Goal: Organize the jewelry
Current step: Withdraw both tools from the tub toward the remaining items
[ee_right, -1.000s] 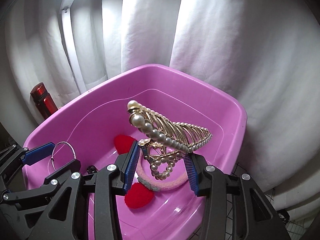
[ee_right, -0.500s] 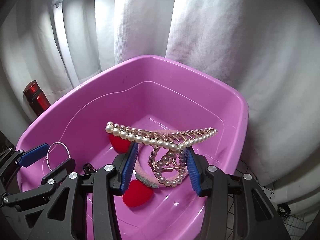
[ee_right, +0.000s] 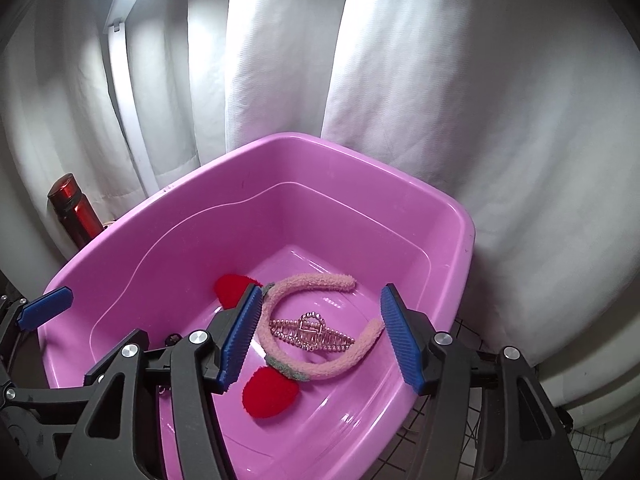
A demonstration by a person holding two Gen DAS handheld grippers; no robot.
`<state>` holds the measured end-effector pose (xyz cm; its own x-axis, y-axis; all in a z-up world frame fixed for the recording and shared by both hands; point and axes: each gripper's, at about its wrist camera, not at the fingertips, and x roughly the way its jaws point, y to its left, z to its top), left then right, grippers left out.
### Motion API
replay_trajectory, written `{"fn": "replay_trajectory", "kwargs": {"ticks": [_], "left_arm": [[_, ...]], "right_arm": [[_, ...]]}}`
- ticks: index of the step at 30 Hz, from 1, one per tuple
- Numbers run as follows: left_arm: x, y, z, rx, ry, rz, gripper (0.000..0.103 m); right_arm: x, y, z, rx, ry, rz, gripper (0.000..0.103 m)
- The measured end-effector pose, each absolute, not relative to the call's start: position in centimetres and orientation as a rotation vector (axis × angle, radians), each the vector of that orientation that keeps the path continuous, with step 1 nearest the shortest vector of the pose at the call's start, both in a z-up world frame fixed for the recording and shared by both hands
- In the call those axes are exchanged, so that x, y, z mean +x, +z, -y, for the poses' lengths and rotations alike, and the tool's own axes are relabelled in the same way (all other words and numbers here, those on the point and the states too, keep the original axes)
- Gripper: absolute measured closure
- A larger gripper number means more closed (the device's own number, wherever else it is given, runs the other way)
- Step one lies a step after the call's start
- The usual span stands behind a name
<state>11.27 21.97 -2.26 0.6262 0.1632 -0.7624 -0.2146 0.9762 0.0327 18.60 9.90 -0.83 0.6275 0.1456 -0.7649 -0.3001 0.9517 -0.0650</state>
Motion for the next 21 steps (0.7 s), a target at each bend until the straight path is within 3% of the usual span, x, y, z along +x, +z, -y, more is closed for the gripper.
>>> {"fn": "replay_trajectory", "kwargs": {"ticks": [21], "left_arm": [[7.2, -0.1, -18.3, -0.056, 0.17, -0.821, 0.017]], "right_arm": [[11.3, 1.3, -2.7, -0.068, 0.234, -0.81, 0.043]]}}
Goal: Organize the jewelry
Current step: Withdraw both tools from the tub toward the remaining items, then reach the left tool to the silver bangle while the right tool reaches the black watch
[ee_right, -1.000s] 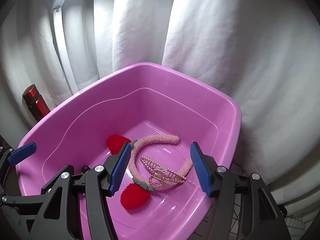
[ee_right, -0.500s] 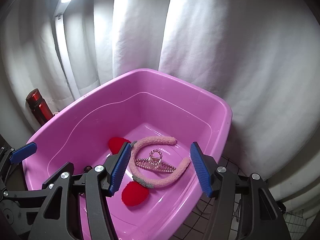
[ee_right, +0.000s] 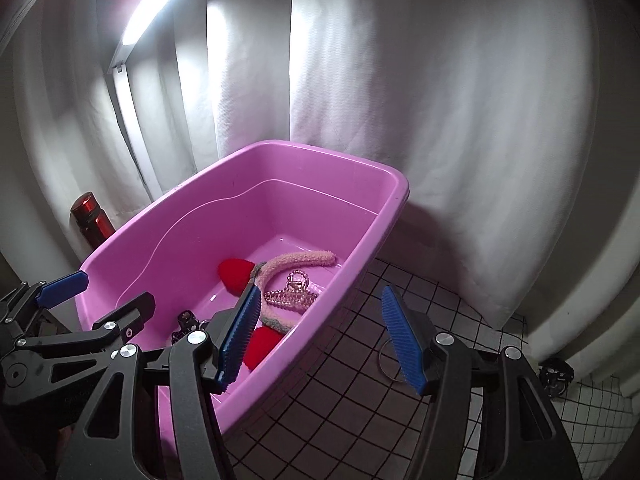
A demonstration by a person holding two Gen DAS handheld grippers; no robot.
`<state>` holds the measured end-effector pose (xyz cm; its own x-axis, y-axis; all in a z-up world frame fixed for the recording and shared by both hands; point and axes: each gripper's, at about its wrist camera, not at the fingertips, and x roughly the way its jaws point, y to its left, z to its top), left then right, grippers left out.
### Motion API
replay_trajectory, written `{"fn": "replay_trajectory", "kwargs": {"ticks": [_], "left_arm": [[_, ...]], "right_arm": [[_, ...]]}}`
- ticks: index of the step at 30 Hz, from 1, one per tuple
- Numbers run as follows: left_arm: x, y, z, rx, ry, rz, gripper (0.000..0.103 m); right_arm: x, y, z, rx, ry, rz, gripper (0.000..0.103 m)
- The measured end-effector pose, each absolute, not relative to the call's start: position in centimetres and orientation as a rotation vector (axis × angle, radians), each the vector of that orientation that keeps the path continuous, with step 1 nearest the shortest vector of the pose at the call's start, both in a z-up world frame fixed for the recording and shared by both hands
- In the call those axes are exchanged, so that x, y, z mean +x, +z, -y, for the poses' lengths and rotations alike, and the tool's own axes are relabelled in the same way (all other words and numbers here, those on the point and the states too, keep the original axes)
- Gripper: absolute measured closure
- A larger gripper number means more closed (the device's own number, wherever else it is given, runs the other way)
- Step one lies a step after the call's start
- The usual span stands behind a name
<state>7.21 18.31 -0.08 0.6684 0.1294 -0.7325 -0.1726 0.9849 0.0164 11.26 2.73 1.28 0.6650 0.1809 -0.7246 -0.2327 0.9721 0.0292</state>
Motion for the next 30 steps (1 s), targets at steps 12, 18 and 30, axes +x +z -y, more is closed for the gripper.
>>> {"fn": "replay_trajectory", "kwargs": {"ticks": [12, 18, 30], "left_arm": [[2.7, 1.6, -9.5, -0.028, -0.023, -0.752, 0.015], [1.3, 0.4, -4.6, -0.025, -0.121, -0.764, 0.015], [1.9, -5.2, 2.2, 0.004, -0.152, -0.857, 0.012]], "right_arm": [[1.8, -1.3, 10.9, 0.021, 0.031, -0.883, 0.041], [-1.7, -2.1, 16.5, 0.07, -0.075, -0.904, 0.041], [-4.0, -3.9, 24.5, 0.135, -0.175, -0.922, 0.041]]}}
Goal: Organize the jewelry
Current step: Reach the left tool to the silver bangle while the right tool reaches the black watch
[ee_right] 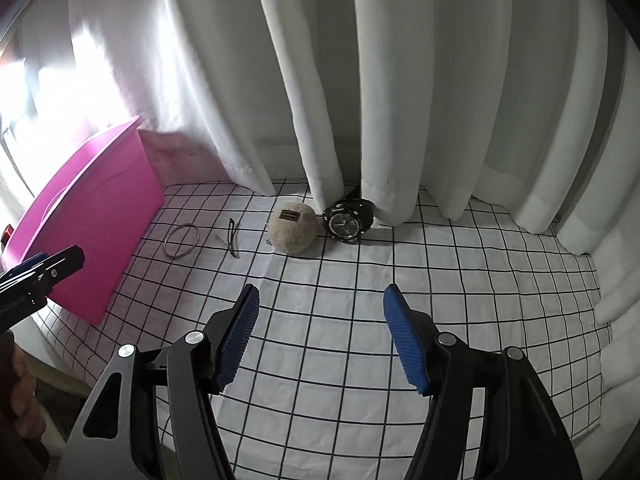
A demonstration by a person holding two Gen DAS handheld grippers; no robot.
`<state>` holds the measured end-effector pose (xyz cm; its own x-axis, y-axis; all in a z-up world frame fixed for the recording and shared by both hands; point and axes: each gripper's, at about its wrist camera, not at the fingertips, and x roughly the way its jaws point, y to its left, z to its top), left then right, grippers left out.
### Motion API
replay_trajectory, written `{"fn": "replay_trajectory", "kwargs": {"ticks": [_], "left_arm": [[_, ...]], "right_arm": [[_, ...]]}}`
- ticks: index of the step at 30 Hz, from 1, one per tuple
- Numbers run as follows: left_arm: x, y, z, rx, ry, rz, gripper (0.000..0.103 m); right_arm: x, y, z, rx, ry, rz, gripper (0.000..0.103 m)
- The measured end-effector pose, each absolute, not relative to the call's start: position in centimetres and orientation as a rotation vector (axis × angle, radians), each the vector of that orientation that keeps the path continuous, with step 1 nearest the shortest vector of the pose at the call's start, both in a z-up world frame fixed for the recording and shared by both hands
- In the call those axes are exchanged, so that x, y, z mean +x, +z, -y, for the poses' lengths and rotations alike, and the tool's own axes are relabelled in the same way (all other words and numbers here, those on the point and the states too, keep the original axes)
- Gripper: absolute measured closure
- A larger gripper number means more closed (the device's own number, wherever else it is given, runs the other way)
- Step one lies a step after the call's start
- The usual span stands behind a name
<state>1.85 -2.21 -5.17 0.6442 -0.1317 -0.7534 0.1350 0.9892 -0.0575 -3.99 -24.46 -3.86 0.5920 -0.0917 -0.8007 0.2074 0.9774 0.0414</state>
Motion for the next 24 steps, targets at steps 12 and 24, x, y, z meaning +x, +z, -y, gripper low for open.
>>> {"fn": "replay_trajectory", "kwargs": {"ticks": [12, 24], "left_arm": [[6.5, -11.1, 2.6, 0.015, -0.047, -0.933, 0.012], [12.5, -16.9, 3.5, 0.058, -0.001, -0.996, 0.012]], "right_arm": [[-0.5, -8.9, 27.5, 0.154, -0.183, -0.968, 0.041], [5.6, -13.2, 29.0, 0.188, -0.209, -0.996, 0.041]]}}
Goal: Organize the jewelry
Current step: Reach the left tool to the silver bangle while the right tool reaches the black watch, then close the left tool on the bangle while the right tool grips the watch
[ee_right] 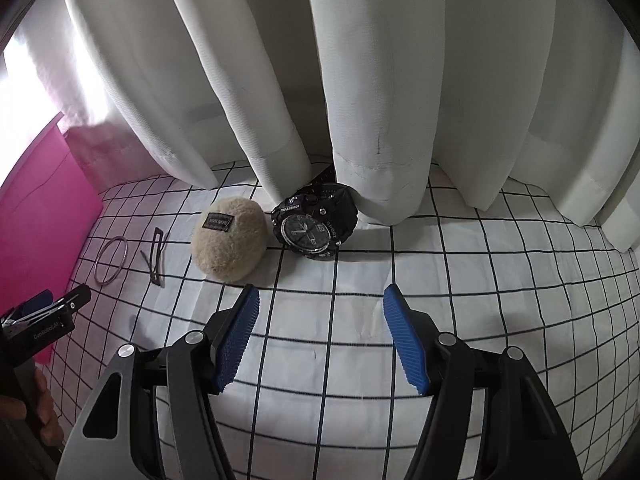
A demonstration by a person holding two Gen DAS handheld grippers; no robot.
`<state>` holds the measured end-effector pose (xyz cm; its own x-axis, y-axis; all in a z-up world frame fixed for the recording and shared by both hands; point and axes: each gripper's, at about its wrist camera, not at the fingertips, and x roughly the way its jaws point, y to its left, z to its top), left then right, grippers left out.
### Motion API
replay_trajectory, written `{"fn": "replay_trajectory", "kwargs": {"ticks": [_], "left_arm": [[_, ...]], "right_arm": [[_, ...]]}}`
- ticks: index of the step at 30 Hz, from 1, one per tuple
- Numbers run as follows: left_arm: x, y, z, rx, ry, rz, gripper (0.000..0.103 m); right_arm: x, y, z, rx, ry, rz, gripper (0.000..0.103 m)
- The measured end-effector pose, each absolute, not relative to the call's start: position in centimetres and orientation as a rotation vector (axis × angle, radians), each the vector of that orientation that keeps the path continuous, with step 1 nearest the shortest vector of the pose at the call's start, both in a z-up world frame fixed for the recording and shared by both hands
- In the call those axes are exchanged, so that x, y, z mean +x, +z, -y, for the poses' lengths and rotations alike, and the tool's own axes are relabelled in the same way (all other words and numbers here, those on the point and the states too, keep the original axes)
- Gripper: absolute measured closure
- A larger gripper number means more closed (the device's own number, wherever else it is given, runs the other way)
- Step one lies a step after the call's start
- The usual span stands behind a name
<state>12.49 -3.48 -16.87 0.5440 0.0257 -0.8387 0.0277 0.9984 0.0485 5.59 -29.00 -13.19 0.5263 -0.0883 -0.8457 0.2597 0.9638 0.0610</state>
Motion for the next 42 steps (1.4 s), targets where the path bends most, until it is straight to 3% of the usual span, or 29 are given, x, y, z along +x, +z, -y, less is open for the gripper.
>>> {"fn": "replay_trajectory", "kwargs": {"ticks": [33, 42], "left_arm": [[18.0, -21.1, 3.6, 0.033, 0.003, -1.036, 0.012], [19.4, -21.2, 3.8, 0.013, 0.0, -1.03, 0.007]], "right_arm": [[15.3, -19.2, 28.9, 0.128, -0.211, -1.065, 0.037], [17.0, -19.8, 29.2, 0.137, -0.211, -1.052, 0.037]]}}
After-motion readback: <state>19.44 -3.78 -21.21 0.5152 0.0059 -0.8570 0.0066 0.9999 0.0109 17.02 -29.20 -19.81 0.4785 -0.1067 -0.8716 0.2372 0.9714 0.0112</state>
